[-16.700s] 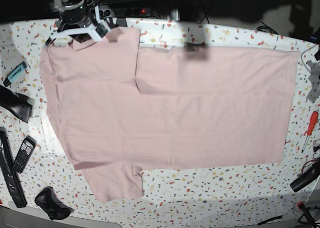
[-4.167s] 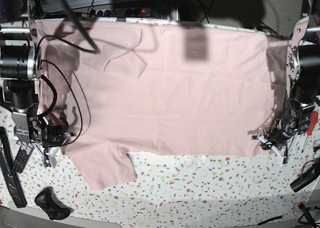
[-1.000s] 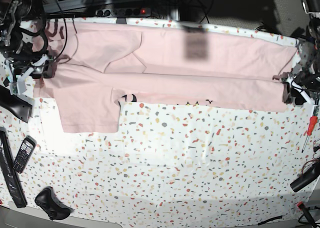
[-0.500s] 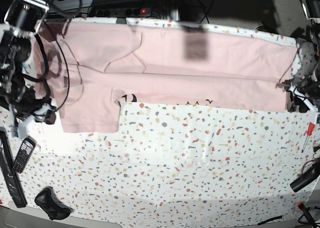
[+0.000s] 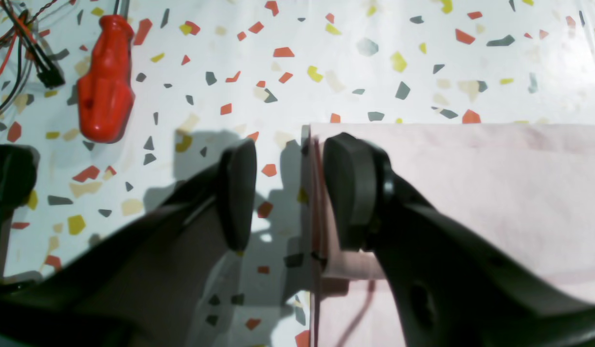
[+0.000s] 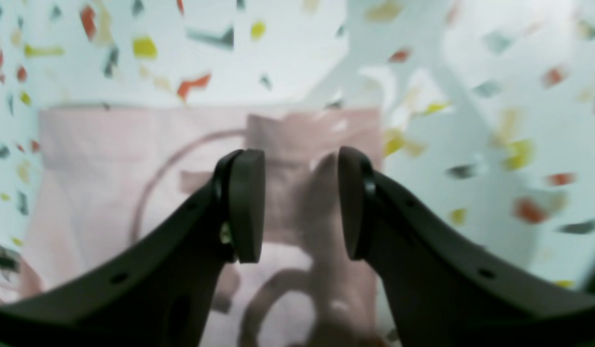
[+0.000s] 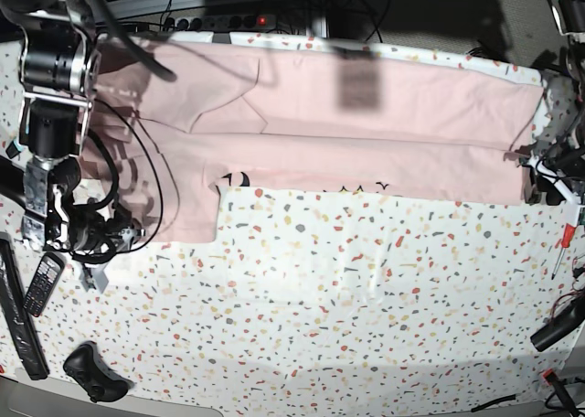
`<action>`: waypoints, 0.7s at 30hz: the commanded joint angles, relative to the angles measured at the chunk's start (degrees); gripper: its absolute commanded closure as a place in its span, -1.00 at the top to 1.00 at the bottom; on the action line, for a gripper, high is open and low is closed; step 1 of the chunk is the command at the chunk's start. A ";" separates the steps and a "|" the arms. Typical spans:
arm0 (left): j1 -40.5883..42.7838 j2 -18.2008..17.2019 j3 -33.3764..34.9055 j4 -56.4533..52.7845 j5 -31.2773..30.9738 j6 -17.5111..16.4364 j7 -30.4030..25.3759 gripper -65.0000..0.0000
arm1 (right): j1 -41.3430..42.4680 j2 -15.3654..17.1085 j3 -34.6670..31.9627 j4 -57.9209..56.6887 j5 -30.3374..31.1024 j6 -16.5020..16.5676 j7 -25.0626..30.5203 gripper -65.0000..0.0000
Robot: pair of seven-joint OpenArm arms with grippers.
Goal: Fold the T-shirt properly
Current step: 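Lower the folded edge flat and open both grippers, then move the right gripper onto the folded shirt near the sleeve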
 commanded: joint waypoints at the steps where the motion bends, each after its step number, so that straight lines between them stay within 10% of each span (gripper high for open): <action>1: -0.92 -1.11 -0.42 1.11 -0.70 0.20 -1.33 -0.21 | 2.12 0.74 -0.35 -0.42 -0.61 -0.13 0.22 -0.25; 5: -0.94 -1.11 -0.42 1.09 -0.70 0.20 -1.36 -0.21 | 2.29 0.72 -1.55 -1.88 -2.51 -0.11 -0.48 -0.31; 12: -0.92 -1.11 -0.42 1.11 -0.72 0.20 -1.36 -0.21 | 2.32 0.79 -1.55 -1.84 -2.51 -0.04 0.37 -1.00; 21: -0.92 -1.11 -0.42 1.09 -0.70 0.17 -1.36 -0.21 | 1.18 0.76 -1.53 8.83 -2.38 2.75 -2.75 -1.00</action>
